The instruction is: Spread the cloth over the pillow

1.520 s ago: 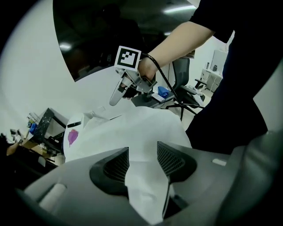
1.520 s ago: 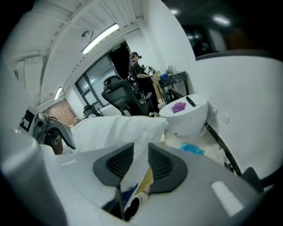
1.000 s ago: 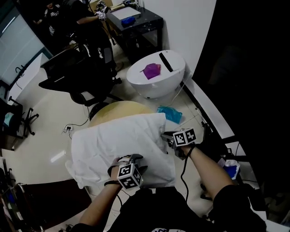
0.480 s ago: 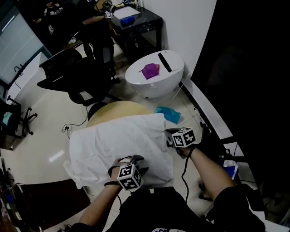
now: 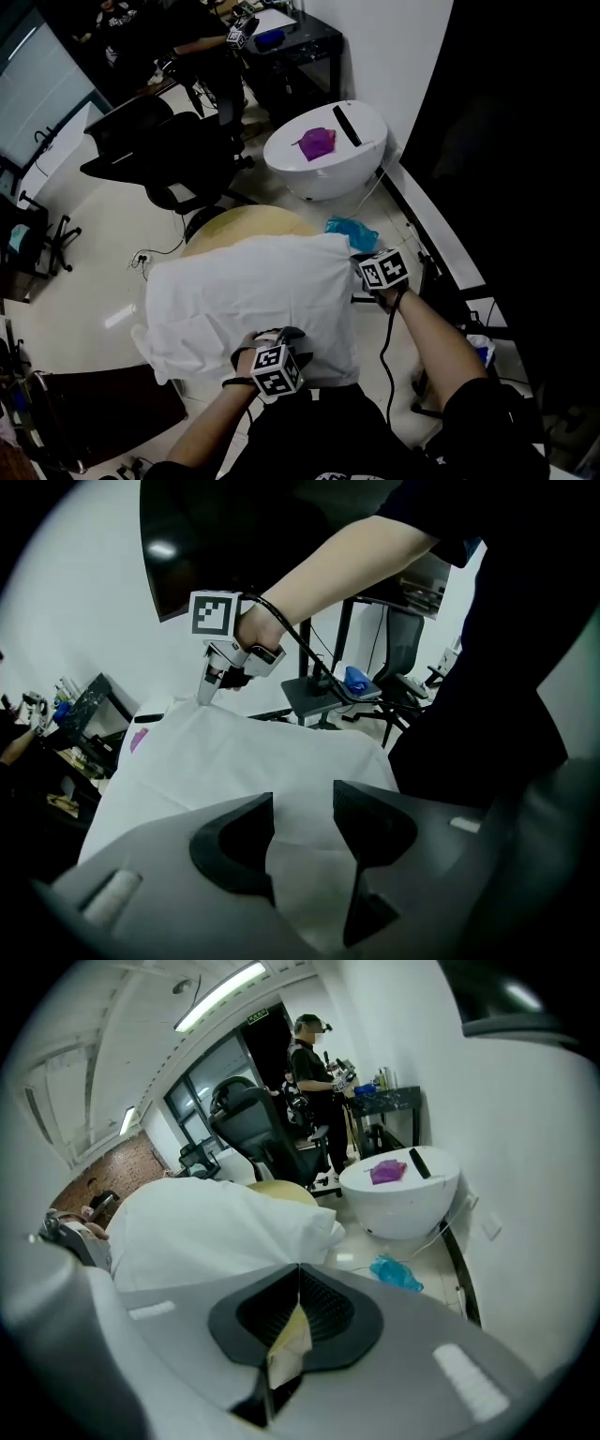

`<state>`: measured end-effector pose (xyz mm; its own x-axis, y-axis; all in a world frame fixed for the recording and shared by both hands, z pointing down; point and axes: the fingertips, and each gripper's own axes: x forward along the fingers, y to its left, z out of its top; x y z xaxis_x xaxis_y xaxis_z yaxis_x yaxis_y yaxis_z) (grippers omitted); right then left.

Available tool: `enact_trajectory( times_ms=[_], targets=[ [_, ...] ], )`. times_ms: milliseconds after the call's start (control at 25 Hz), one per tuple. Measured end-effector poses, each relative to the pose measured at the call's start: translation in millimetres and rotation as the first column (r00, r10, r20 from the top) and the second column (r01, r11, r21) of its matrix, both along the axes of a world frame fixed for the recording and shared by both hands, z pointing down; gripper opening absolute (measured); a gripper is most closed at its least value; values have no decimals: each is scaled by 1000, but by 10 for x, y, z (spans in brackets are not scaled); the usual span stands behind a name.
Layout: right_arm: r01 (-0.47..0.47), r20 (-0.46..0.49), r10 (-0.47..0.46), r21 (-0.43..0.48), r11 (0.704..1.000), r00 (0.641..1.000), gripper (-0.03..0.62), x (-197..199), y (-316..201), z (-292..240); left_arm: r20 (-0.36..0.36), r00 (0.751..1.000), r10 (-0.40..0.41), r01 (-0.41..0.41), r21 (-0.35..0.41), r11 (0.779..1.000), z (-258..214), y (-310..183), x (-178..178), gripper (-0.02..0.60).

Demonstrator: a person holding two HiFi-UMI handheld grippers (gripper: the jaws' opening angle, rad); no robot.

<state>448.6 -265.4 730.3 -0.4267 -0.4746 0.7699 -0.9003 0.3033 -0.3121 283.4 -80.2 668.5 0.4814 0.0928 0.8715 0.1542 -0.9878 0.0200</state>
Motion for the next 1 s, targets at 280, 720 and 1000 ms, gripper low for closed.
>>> enact_trajectory(
  times_ms=[280, 720, 1000],
  targets=[
    [20, -11, -21, -71, 997, 1000, 12, -169, 62, 367, 16, 1000, -27, 27, -11, 1000, 69, -3, -1, 192],
    [17, -19, -16, 50, 999, 1000, 109, -153, -32, 204, 18, 998, -68, 68, 1, 998, 72, -51, -14, 192],
    [-18, 13, 16, 201, 979, 1000, 119, -96, 28, -474, -40, 996, -84, 86, 52, 995, -108, -86, -28, 192]
  ],
)
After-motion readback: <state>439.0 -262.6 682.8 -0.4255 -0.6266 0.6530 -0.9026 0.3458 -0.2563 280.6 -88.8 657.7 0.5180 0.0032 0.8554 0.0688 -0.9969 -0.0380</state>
